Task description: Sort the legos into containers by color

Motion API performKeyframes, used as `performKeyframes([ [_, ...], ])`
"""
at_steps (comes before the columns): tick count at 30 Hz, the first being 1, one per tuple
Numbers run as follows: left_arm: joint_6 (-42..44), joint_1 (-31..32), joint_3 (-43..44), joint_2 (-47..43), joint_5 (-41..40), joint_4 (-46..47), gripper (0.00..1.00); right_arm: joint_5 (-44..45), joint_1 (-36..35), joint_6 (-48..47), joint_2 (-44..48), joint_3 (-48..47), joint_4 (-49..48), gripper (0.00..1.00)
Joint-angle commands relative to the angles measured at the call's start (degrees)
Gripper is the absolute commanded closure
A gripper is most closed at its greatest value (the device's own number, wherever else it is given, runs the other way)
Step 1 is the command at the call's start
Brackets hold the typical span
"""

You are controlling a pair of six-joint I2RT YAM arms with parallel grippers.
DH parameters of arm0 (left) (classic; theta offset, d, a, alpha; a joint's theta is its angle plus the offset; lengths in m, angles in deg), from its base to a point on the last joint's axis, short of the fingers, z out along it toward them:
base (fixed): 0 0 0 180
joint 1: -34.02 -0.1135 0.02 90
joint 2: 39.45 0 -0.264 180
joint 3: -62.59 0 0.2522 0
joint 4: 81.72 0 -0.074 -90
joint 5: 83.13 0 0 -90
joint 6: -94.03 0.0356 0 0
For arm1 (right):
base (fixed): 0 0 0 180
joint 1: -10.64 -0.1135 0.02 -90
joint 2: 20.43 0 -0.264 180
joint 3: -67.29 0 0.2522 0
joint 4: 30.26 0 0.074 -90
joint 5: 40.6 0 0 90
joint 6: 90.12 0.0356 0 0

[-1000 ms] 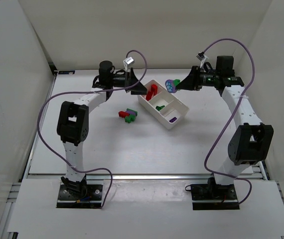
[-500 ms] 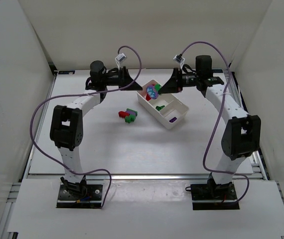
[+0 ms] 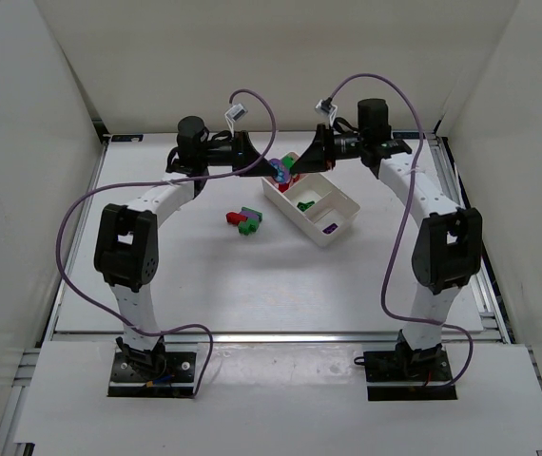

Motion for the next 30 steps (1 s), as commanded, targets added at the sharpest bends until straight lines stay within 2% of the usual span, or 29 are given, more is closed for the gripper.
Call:
performKeyframes([
  [1,1.4,0.4,0.7,-3.2,0.6,-0.2,0.21,-1.0,-1.2,0.5,-0.8,-3.3,-2.7,1.0],
  [3,1.6,0.4,1.0,-3.1,0.6,-0.3,0.27,-0.8,-1.6,0.5,-1.2,-3.3,-2.7,1.0],
  [6,3.0,0.4,1.4,-3.1,0.7,-0.2,0.41,-0.6,-1.7,0.5,-1.5,-3.1,-2.9,1.0],
  [7,3.1,0.4,1.3,-3.1,0.9,0.2,0.53,-0.5,-1.7,0.4,-1.7,-3.1,-2.8,1.0],
  [9,3.3,0.4,1.4,-3.2,0.8,0.3,0.68,-0.4,-1.5,0.3,-1.8,-3.1,-2.8,1.0],
  [10,3.0,0.4,1.2,-3.0,0.8,0.3,0.83,-0.1,-1.2,0.4,-1.9,-3.1,-2.9,1.0],
  [11,2.6,0.4,1.1,-2.6,0.9,0.3,0.88,0.2,-0.9,0.4,-1.7,-3.0,-2.8,1.0],
  [17,1.4,0.3,-3.0,-3.1,2.5,0.3,0.9,1.8,3.4,-1.9,0.6,-1.6,-0.6,1.0],
  [23,3.1,0.3,-9.2,-3.9,2.5,-0.1,0.9,3.0,12.5,-5.2,4.7,-0.6,2.3,1.0],
  [24,4.3,0.8,-9.3,-4.0,1.2,-2.7,0.9,3.2,13.8,-5.5,5.4,-0.1,2.6,1.0],
  [26,13.1,2.0,-7.7,-4.1,-1.4,-9.8,0.9,4.4,16.2,-8.0,7.3,1.5,4.8,1.0],
  [27,17.9,3.9,-3.8,-3.9,-6.0,-22.0,0.9,5.0,19.2,-8.7,8.1,2.3,5.6,1.0],
  [28,28.9,5.3,-0.8,-2.8,-9.2,-33.1,0.9,6.5,20.1,-9.5,9.1,3.9,7.6,1.0],
  [29,33.2,6.7,2.0,-2.0,-11.9,-36.4,0.9,7.3,20.8,-11.5,11.0,4.8,8.4,1.0],
  [30,36.4,9.5,7.0,-0.8,-14.7,-45.1,0.9,8.2,21.5,-12.4,11.9,5.6,9.4,1.0],
])
